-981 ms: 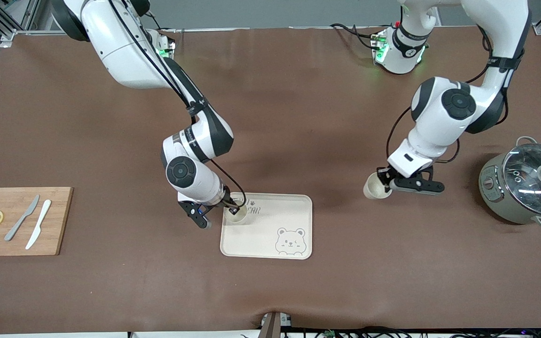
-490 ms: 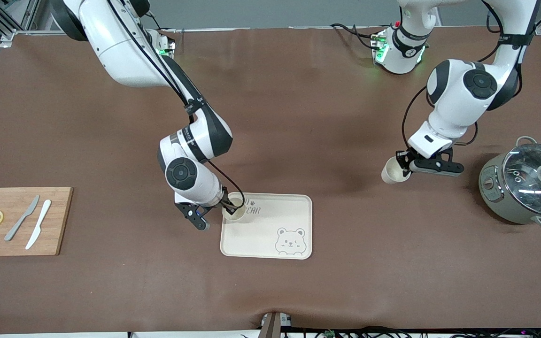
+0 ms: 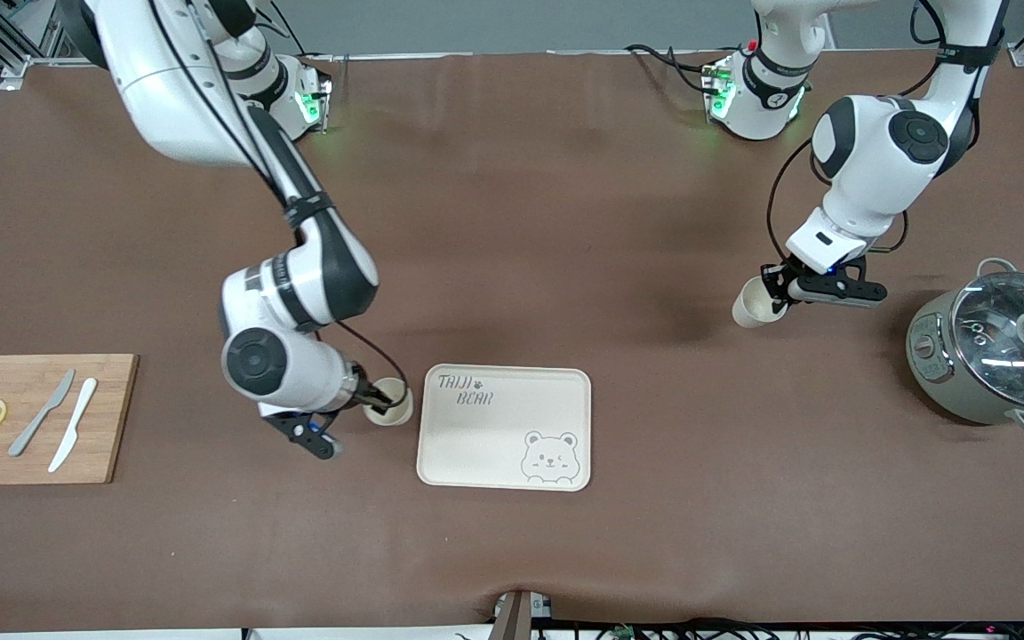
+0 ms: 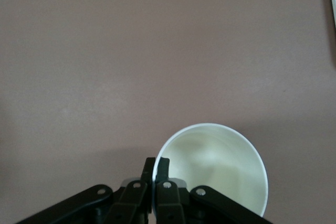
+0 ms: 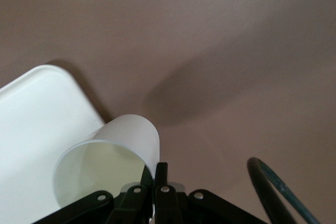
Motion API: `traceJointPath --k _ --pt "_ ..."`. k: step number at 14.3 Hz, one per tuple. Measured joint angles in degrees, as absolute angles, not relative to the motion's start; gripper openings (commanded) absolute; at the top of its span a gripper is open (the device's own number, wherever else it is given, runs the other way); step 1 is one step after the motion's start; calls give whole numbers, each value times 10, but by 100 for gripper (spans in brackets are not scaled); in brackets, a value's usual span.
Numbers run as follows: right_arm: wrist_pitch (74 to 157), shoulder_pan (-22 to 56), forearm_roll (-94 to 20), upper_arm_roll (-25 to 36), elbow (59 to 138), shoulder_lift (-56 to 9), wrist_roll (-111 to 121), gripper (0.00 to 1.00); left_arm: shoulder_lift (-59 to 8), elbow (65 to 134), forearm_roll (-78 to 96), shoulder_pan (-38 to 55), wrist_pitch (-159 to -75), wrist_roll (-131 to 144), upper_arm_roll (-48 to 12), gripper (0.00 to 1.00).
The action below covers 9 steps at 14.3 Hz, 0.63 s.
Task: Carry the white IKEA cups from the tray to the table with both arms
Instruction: 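Carry the cup toward the cutting board while the left gripper carries its cup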
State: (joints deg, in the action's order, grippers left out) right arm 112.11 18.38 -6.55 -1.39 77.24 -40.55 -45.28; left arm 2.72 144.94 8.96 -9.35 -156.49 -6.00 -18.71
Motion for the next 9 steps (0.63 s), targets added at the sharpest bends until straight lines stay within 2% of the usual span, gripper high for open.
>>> traceJointPath --k 5,9 --pt "1132 96 -57 -11 896 -317 -233 0 31 1508 111 -101 -1635 -89 -187 0" --pt "1198 39 -32 -11 1015 -258 -116 0 35 1538 111 -101 -1671 -89 -187 0"
